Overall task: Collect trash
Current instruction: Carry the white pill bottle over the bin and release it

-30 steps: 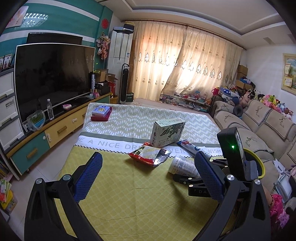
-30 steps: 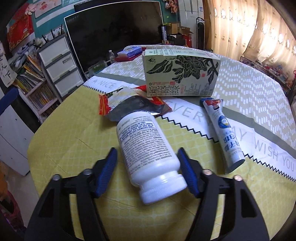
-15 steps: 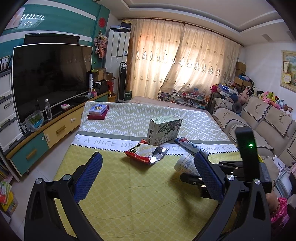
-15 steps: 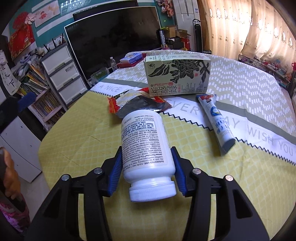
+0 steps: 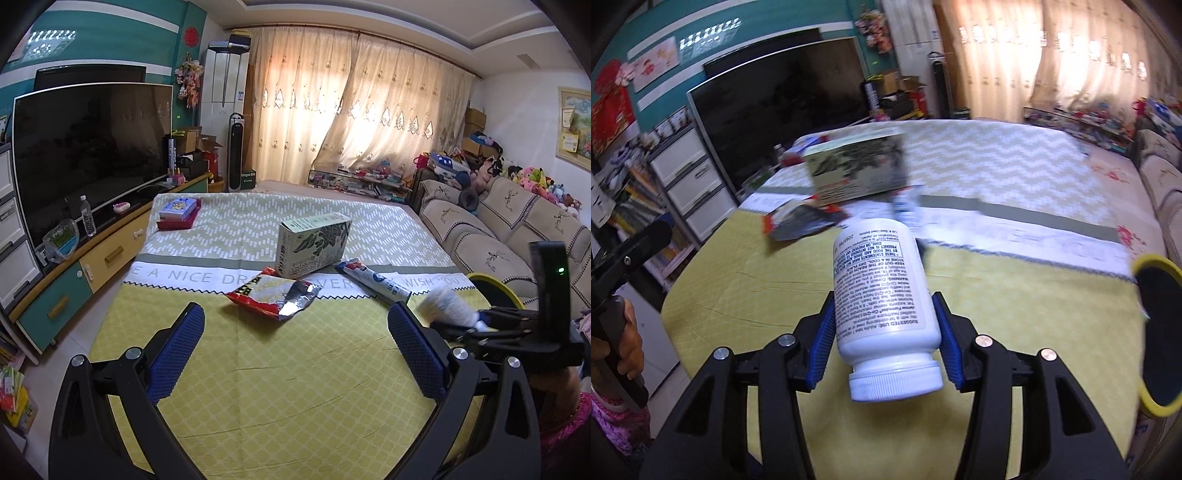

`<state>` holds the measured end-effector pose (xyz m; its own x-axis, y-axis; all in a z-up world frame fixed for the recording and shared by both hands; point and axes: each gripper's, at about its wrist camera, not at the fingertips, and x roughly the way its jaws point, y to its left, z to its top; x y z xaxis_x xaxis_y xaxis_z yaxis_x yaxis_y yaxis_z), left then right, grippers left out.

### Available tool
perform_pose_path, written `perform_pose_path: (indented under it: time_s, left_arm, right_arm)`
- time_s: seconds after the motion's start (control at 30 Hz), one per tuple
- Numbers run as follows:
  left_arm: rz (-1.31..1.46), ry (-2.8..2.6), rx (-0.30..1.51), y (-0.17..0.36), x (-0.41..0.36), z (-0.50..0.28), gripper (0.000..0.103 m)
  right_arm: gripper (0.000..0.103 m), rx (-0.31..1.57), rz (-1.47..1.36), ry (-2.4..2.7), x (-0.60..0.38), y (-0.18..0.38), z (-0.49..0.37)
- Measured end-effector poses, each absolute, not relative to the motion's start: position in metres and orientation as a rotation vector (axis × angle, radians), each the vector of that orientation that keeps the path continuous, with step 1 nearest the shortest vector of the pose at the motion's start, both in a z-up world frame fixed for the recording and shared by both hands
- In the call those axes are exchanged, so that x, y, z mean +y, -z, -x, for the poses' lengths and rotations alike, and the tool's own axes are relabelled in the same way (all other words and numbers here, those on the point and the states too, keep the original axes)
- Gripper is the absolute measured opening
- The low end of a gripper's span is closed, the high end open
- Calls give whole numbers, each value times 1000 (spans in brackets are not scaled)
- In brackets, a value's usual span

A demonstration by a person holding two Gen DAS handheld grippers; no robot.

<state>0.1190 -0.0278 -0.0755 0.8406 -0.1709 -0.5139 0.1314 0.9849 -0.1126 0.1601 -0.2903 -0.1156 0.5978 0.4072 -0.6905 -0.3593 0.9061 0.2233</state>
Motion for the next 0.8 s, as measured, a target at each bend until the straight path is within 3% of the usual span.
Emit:
perform_pose_path:
  time_s: [0.43,0.8]
  left_arm:
    - [24,205,606,87,-66,-142,98]
    - [-10,252,651,97,-96,-157,98]
  right_arm:
    - [48,767,-177,-16,-456,119,-166]
    - [49,831,-201,245,-545,158,-193]
